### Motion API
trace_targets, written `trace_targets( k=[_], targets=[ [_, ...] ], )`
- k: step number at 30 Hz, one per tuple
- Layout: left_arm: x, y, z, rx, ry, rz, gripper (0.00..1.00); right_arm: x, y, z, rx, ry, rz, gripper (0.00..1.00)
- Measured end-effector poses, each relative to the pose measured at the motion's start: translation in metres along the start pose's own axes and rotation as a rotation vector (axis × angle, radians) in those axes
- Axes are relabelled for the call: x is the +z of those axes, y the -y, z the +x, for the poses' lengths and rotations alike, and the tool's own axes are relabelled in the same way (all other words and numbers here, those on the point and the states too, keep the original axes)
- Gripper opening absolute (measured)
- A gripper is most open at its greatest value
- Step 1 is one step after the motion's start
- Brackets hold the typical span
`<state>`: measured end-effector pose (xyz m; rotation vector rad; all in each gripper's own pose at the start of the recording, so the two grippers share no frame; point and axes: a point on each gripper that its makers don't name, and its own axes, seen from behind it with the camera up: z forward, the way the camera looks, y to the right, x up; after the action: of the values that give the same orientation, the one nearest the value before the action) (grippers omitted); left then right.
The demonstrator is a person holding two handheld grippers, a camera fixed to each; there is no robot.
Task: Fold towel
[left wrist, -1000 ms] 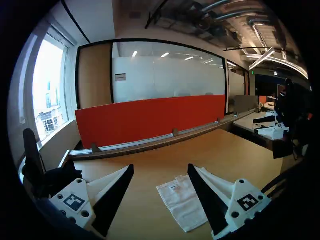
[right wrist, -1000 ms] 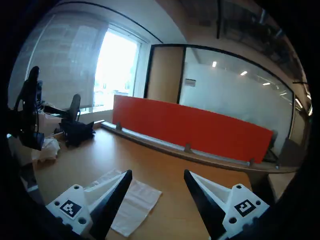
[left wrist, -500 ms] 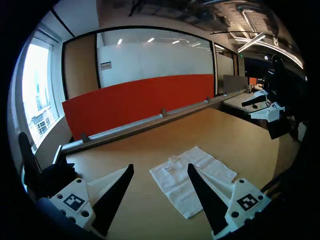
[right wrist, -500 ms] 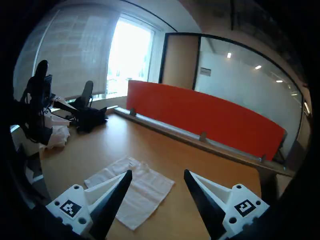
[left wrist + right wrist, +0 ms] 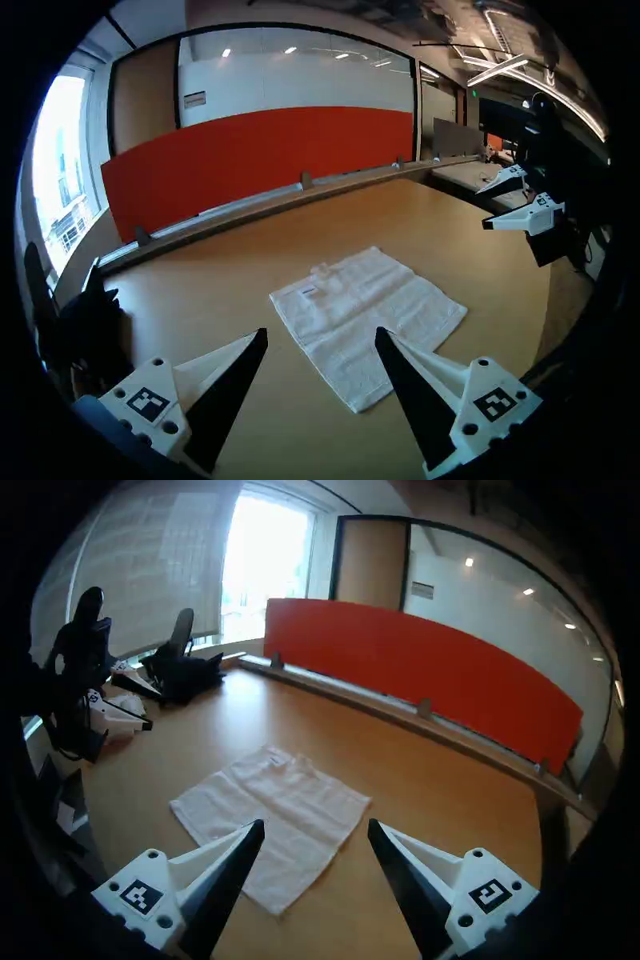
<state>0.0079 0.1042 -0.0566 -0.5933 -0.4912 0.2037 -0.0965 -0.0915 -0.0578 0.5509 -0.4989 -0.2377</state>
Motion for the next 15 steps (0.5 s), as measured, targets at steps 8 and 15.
trace_targets(
  k=[8,15],
  targets=[
    [0.023,-0.016,-0.043,0.022,0.069,-0.035,1.00,0.021,0.019,-0.045,-0.026,0.068,0.049,1.00],
    [0.041,-0.029,-0.076,0.034,0.130,-0.069,1.00,0.038,0.033,-0.076,-0.042,0.109,0.074,1.00]
  ],
)
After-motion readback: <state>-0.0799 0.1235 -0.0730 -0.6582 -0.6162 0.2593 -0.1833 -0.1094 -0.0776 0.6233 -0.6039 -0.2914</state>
